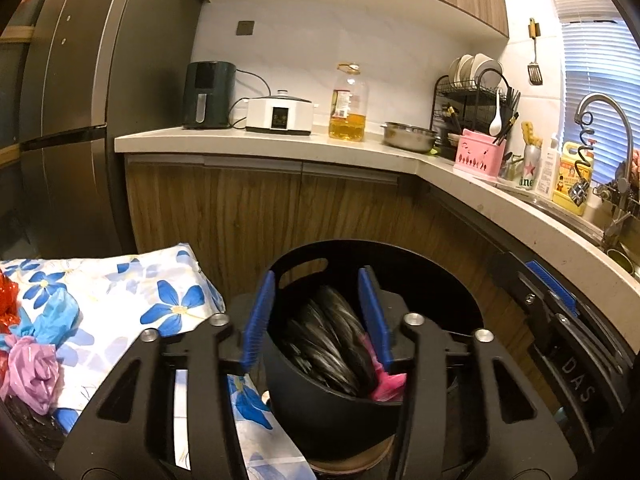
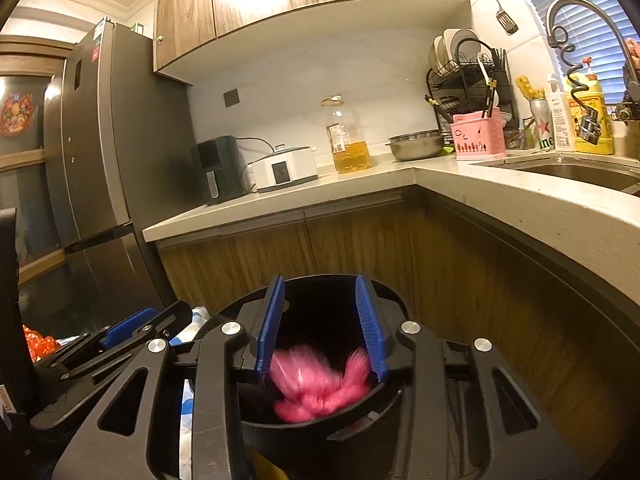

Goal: Collect trash
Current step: 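Open the left tool and right tool to drop both bags into the bin, then move both tools back over the table toward the remaining trash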

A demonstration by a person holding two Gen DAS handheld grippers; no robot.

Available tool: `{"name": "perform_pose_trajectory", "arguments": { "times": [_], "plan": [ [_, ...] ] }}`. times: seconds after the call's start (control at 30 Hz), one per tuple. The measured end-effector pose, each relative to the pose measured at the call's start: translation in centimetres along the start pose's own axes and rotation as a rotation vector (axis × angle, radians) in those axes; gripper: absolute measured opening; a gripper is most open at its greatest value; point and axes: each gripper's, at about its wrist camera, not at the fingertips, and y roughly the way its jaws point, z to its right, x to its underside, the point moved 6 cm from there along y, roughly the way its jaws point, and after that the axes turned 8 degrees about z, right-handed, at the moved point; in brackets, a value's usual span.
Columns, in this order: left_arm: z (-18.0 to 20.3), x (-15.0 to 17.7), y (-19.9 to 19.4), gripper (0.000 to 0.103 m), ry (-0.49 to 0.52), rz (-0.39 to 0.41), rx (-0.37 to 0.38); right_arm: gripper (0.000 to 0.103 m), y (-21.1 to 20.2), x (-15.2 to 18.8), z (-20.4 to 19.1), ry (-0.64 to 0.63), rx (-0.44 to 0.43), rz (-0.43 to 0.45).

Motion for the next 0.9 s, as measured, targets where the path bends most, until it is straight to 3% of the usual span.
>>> {"name": "perform_pose_trajectory", "arguments": {
  "times": [0.47,0.6,0.9],
  "plan": [
    [-2.0,0.6,-4.6,0.087,-0.007,0.018,-0.080,0.073,-3.4,0.6,-0.5,0.000,0.008,-0.035],
    [-2.7,0.5,-6.7,0.090,-0.007,0.028,-0.102,0.079,-4.9,0.6,-0.9,-0.004,0.003,-0.039],
    [-5.2,1.0,-13.0,0.095,0.011,0.058,-0.200,0.082,-9.2,0.6,-3.1,-0.047,-0.024,-0.020]
  ]
}}
